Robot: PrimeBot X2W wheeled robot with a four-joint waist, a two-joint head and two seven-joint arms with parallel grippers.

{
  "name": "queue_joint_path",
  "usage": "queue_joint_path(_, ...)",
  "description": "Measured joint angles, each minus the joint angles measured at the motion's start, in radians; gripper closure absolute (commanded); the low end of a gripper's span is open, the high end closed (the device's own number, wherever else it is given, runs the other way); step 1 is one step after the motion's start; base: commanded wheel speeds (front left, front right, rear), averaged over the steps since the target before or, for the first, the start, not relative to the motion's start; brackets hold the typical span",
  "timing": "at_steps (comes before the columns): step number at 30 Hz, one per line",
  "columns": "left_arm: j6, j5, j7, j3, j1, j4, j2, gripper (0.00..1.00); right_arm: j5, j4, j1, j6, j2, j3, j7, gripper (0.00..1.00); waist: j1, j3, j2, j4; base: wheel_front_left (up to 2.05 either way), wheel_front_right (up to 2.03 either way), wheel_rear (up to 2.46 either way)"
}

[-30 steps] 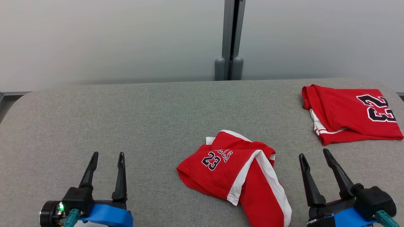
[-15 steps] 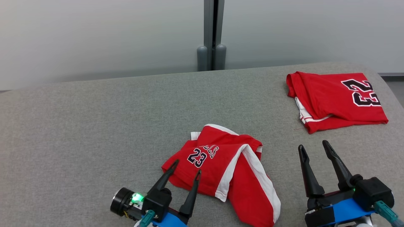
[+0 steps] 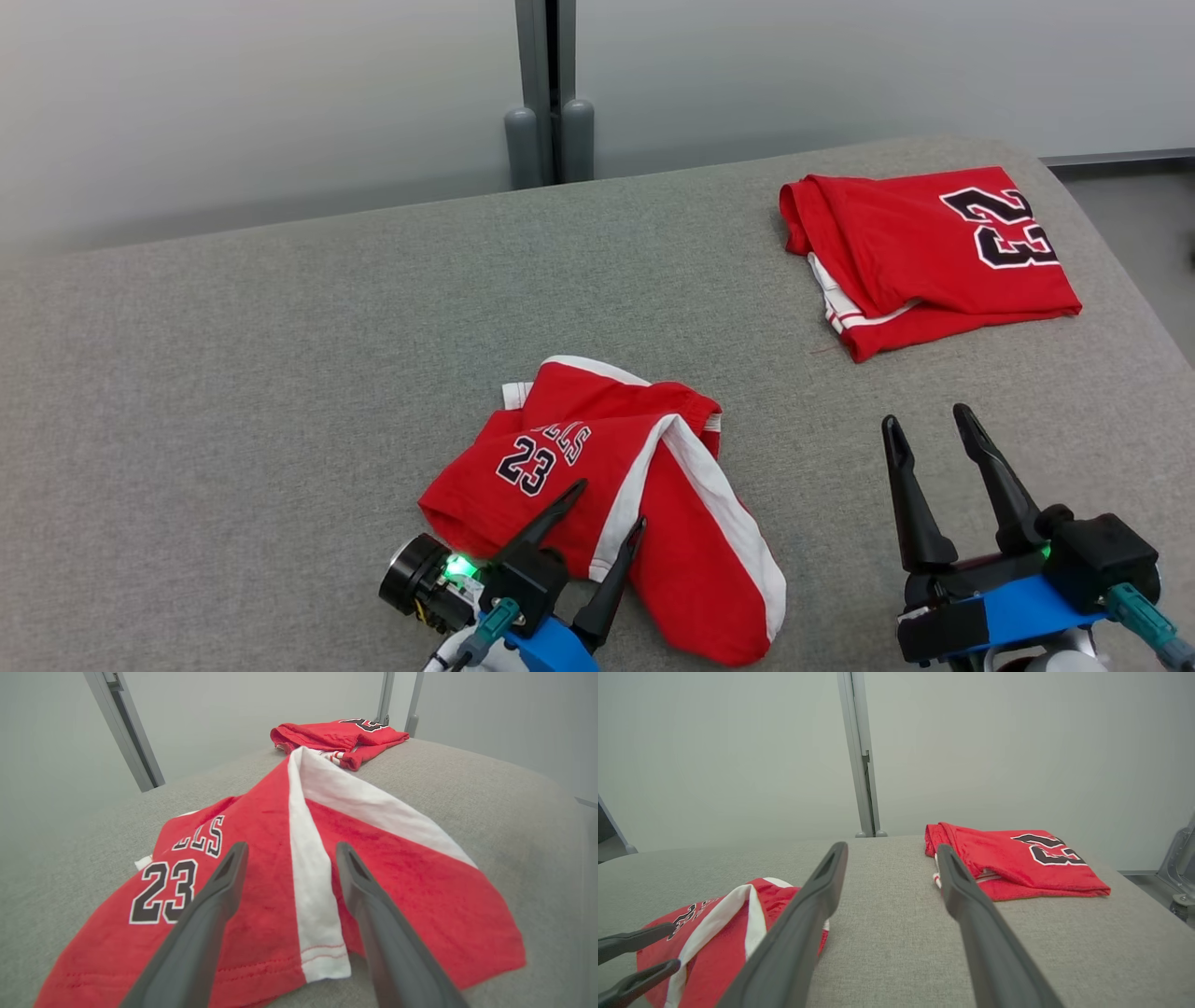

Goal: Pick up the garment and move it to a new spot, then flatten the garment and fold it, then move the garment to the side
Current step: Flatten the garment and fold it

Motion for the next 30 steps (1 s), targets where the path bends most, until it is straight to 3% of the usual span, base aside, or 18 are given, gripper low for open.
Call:
queue_joint_path(13, 0.004, -0.026, 0.000, -0.024, -0.067, 0.147, -0.010, 0.00, 0.001, 0.003, -0.010, 0.000, 0.012, -0.001, 0.000, 0.00, 0.0000, 0.023, 0.0001, -0.032, 0.00, 0.00, 0.00)
queue_joint_path(14, 0.006, -0.027, 0.000, -0.024, -0.070, 0.156, -0.009, 0.69, 0.001, 0.004, -0.011, 0.000, 0.013, -0.001, 0.000, 0.00, 0.0000, 0.022, 0.0002, -0.032, 0.00, 0.00, 0.00)
queue_joint_path(15, 0.006, -0.032, 0.000, -0.024, -0.075, 0.160, -0.010, 1.00, 0.001, 0.004, -0.011, 0.000, 0.013, -0.001, 0.000, 0.00, 0.0000, 0.021, 0.0001, -0.032, 0.00, 0.00, 0.00)
queue_joint_path(24, 0.010, -0.044, 0.000, -0.004, -0.078, 0.145, -0.008, 1.00, 0.002, 0.009, 0.008, 0.000, 0.018, -0.019, 0.000, 0.00, -0.0001, -0.014, 0.0001, 0.010, 0.00, 0.00, 0.00)
queue_joint_path(30, 0.041, -0.042, 0.000, 0.068, -0.069, 0.063, 0.066, 1.00, 0.003, 0.012, 0.019, 0.000, 0.020, -0.023, 0.000, 0.00, -0.0001, -0.043, 0.0000, 0.061, 0.00, 0.00, 0.00)
